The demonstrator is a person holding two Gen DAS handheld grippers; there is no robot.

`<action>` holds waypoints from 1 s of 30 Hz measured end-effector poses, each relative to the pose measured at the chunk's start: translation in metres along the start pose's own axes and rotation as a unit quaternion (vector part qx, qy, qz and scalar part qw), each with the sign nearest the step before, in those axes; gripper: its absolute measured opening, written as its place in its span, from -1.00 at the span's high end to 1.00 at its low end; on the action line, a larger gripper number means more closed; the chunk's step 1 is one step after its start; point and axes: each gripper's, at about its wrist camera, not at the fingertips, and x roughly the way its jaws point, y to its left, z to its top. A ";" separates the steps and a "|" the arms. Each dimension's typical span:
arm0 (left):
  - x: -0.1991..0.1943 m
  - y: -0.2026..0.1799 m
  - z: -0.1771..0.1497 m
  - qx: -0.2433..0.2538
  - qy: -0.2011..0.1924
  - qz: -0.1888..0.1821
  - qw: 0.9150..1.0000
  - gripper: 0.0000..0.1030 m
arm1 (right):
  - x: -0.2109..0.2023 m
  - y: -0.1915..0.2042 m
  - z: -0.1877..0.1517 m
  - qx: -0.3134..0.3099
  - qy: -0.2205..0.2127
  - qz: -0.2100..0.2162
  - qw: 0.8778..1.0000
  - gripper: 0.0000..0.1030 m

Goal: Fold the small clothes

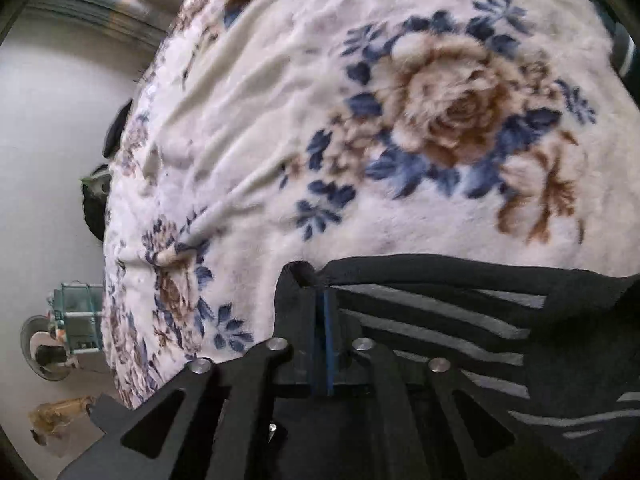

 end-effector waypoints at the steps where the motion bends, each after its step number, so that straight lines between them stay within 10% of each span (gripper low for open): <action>1: 0.000 0.001 0.000 0.001 -0.001 -0.001 1.000 -0.60 | 0.005 0.004 0.000 -0.009 0.000 -0.010 1.000 0.23; 5: 0.000 0.005 0.001 0.010 -0.001 -0.004 1.000 -0.62 | 0.022 0.008 -0.005 -0.065 -0.011 -0.134 0.989 0.49; 9: -0.016 0.022 0.002 0.000 -0.008 -0.002 1.000 -0.61 | -0.028 -0.021 -0.021 0.022 -0.025 -0.039 0.999 0.45; 12: -0.043 0.035 -0.005 -0.013 -0.023 -0.019 0.999 -0.61 | -0.101 -0.049 -0.077 0.050 -0.072 -0.022 0.996 -0.07; 19: -0.092 0.002 -0.025 0.024 -0.033 -0.080 0.996 -0.61 | -0.213 -0.173 -0.261 0.251 -0.130 -0.167 0.945 -0.09; 25: -0.052 -0.065 -0.029 0.119 -0.020 -0.040 0.992 -0.63 | -0.205 -0.248 -0.336 0.384 -0.143 -0.117 0.905 -0.09; 30: -0.035 -0.038 -0.018 0.081 -0.016 -0.016 0.996 -0.93 | -0.170 -0.269 -0.317 0.392 -0.160 -0.070 0.903 -0.09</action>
